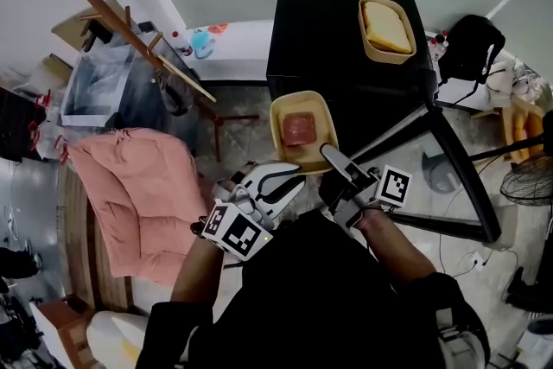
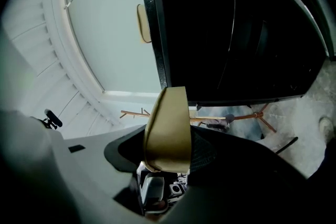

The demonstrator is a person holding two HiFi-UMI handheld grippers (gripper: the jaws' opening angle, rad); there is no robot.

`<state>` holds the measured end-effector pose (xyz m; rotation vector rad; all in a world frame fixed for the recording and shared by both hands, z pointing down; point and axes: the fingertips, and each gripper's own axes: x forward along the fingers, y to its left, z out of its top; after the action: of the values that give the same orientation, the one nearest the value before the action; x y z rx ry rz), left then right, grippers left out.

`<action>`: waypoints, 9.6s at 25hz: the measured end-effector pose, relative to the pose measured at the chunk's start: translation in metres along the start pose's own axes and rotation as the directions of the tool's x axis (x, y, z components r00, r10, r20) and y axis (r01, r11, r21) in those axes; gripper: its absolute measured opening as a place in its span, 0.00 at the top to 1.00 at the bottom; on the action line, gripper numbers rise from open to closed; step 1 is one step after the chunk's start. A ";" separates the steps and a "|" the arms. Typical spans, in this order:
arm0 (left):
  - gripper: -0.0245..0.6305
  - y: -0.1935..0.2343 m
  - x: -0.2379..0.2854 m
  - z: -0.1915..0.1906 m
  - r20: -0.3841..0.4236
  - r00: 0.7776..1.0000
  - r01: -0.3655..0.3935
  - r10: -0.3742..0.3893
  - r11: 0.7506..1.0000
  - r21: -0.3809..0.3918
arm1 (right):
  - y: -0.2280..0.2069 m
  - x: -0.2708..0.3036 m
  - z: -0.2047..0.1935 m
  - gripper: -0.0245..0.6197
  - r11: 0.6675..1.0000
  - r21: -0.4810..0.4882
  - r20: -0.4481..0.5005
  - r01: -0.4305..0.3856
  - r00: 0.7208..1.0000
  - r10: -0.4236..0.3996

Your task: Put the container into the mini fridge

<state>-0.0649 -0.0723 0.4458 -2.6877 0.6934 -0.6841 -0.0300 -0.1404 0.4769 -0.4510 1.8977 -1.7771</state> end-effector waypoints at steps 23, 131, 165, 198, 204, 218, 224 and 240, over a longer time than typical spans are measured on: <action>0.83 0.032 0.079 -0.072 -0.107 0.993 -0.071 0.053 0.983 -0.167 | -0.081 0.000 0.068 0.61 0.998 0.017 0.207 0.054 0.977 -0.057; 0.88 0.109 0.045 -0.077 -0.158 0.870 -0.482 0.466 0.743 -0.465 | -0.030 -0.003 0.097 0.76 0.611 -0.741 0.135 0.280 0.953 -0.272; 0.88 0.160 0.134 0.068 -0.015 0.966 -0.259 0.259 0.965 -0.041 | 0.087 -0.078 0.128 0.84 0.424 -0.825 0.354 0.374 0.926 -0.127; 0.90 0.156 0.201 0.075 -0.225 0.953 -0.070 0.201 0.872 0.484 | 0.071 -0.104 0.129 0.85 0.553 -0.721 0.404 0.417 0.902 -0.153; 0.90 0.148 0.181 0.071 -0.227 0.951 -0.075 0.212 0.866 0.495 | 0.054 -0.094 0.126 0.85 0.562 -0.702 0.392 0.437 0.896 -0.208; 0.90 0.133 0.127 0.059 -0.222 0.943 -0.132 0.247 0.892 0.433 | 0.066 -0.055 0.133 0.77 0.816 -0.508 0.343 0.276 0.934 -0.102; 0.90 0.133 0.105 0.054 -0.217 0.942 -0.159 0.255 0.910 0.383 | 0.063 -0.032 0.137 0.65 0.896 -0.396 0.324 0.200 0.944 -0.067; 0.90 0.114 0.061 0.049 -0.174 0.962 -0.136 0.212 0.920 0.368 | 0.067 0.023 0.117 0.46 0.986 -0.167 0.188 0.004 0.982 0.028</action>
<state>-0.0364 -0.1928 0.3845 -2.2159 0.7680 -0.9542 0.0231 -0.2431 0.4048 -0.6438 1.9155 -1.5141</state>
